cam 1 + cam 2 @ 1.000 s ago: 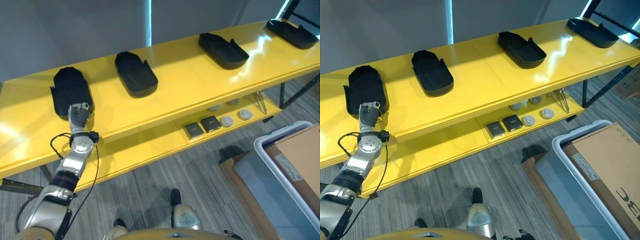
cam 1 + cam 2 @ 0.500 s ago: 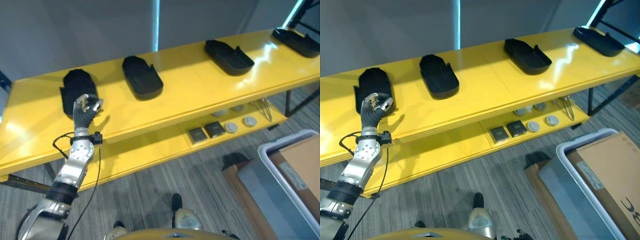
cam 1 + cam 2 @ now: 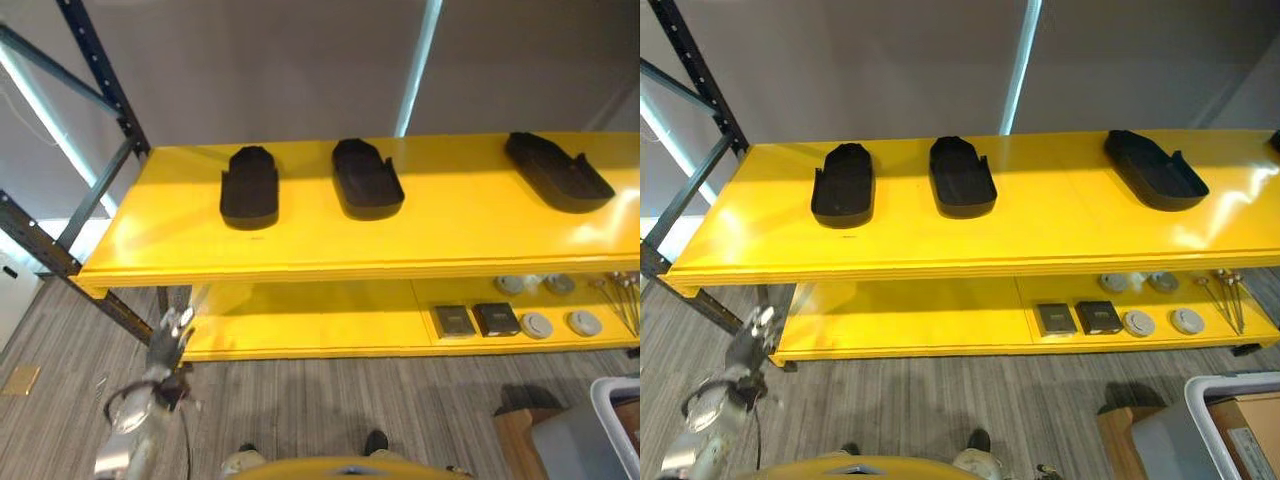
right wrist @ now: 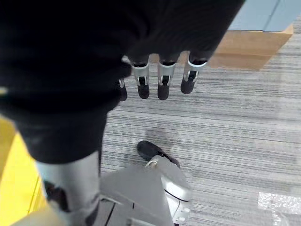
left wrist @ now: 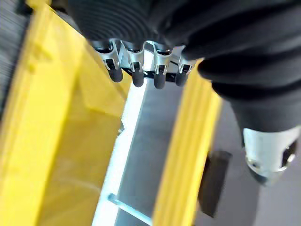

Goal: Move parts from the plastic box to the shelf.

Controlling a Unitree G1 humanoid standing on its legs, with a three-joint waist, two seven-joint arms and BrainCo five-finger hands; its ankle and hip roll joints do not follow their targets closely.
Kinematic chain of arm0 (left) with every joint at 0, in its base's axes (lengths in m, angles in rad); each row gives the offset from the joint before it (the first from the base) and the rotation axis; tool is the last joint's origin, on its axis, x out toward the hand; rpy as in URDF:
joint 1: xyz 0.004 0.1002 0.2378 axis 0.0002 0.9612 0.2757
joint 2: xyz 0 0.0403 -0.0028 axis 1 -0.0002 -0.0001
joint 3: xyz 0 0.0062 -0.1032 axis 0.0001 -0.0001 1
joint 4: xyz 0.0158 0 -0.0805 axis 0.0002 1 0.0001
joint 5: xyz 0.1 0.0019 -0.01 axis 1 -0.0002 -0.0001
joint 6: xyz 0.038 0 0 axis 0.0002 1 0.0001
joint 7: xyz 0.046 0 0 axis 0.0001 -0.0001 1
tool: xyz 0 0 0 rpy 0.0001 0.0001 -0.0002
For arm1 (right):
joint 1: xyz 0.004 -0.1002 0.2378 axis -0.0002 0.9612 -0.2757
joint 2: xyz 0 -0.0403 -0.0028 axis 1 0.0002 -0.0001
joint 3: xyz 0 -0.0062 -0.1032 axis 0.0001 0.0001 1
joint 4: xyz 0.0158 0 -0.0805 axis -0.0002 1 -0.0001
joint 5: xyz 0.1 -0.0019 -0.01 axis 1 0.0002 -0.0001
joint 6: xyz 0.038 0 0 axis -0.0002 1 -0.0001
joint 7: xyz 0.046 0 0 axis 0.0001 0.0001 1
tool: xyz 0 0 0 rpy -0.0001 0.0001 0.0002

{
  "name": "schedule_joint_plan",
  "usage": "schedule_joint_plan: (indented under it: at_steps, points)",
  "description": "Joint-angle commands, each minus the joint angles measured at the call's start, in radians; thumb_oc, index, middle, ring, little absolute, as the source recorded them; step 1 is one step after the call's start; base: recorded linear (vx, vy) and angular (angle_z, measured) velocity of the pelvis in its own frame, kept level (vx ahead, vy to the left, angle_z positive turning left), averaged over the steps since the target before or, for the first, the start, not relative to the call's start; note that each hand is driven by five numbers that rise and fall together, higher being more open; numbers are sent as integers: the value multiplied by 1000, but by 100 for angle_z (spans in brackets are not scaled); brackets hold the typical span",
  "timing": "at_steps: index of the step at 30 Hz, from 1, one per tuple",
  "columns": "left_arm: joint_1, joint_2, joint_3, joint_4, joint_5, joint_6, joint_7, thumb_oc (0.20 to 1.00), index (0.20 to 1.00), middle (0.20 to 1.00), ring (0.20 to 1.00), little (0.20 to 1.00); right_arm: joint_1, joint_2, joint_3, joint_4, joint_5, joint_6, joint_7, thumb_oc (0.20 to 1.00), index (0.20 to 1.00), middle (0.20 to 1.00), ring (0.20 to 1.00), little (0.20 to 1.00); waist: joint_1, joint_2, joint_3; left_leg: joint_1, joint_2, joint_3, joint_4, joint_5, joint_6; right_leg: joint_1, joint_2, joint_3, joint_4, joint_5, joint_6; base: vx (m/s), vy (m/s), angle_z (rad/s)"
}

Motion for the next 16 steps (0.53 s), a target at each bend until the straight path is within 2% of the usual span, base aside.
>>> schedule_joint_plan:
  at_steps: [1, 2, 4, 5, 6, 7, 8, 12, 16]
  points:
    - [-74, -9, 48, 92, -35, 6, -52, 1000, 1000, 1000, 1000, 1000, -38, 8, -1, 5, 31, 4, -7, 1000, 1000, 1000, 1000, 1000, -3, -24, 40, -56, 28, -32, 69, -18, 10, 60, -61, 33, 41, -91, 52, -11, -1, 25]
    - [-65, -40, 58, 223, 19, 13, -77, 1000, 1000, 1000, 1000, 1000, -52, 10, 2, 25, 40, 5, -6, 1000, 1000, 1000, 1000, 1000, 4, -27, 37, -54, 26, -39, 63, -16, 12, 61, -61, 30, 40, -90, 51, -5, -6, 17]
    - [-66, -56, 59, 298, 83, 4, -67, 1000, 1000, 1000, 1000, 1000, -61, 12, 2, 41, 44, 1, -3, 1000, 1000, 1000, 1000, 1000, 7, -28, 34, -53, 26, -42, 60, -14, 12, 61, -60, 30, 40, -91, 51, -4, -13, 13]
    - [-83, -88, 69, 452, 176, -9, -66, 1000, 1000, 1000, 1000, 1000, -76, 21, 4, 74, 50, -10, -3, 1000, 1000, 1000, 1000, 1000, 7, -32, 32, -52, 25, -47, 55, -12, 12, 59, -59, 32, 42, -91, 50, -8, -17, 12]
    - [-92, -97, 69, 490, 207, 6, -36, 1000, 1000, 1000, 1000, 1000, -82, 23, 5, 88, 54, -18, -3, 1000, 1000, 1000, 1000, 1000, 7, -33, 31, -52, 25, -49, 53, -11, 12, 58, -58, 33, 42, -91, 50, -7, -16, 5]
    - [-111, -112, 77, 606, 230, -4, -27, 1000, 1000, 1000, 1000, 1000, -92, 29, 4, 114, 52, -29, -2, 1000, 1000, 1000, 1000, 1000, 4, -35, 27, -50, 24, -50, 51, -11, 12, 58, -57, 37, 41, -92, 50, 14, -4, 4]
    - [-137, -131, 95, 747, 282, -4, 24, 1000, 1000, 1000, 1000, 1000, -108, 38, 0, 155, 39, -45, -4, 1000, 1000, 1000, 1000, 1000, -3, -38, 22, -45, 23, -51, 47, -11, 11, 60, -55, 46, 37, -94, 51, 0, 0, 0]
    - [-158, -147, 90, 802, 341, -35, 8, 1000, 1000, 1000, 1000, 1000, -116, 45, 4, 186, 27, -54, -13, 1000, 1000, 1000, 1000, 1000, -13, -42, 15, -33, 25, -45, 41, -13, 12, 64, -51, 57, 35, -96, 48, 37, 0, -2]
    - [-188, -161, 56, 834, 325, -62, 41, 1000, 1000, 1000, 1000, 1000, -113, 57, 15, 200, 24, -69, -30, 1000, 1000, 1000, 1000, 1000, -27, -45, 15, -30, 25, -40, 43, -19, 15, 60, -49, 73, 38, -99, 47, -3, 1, -2]
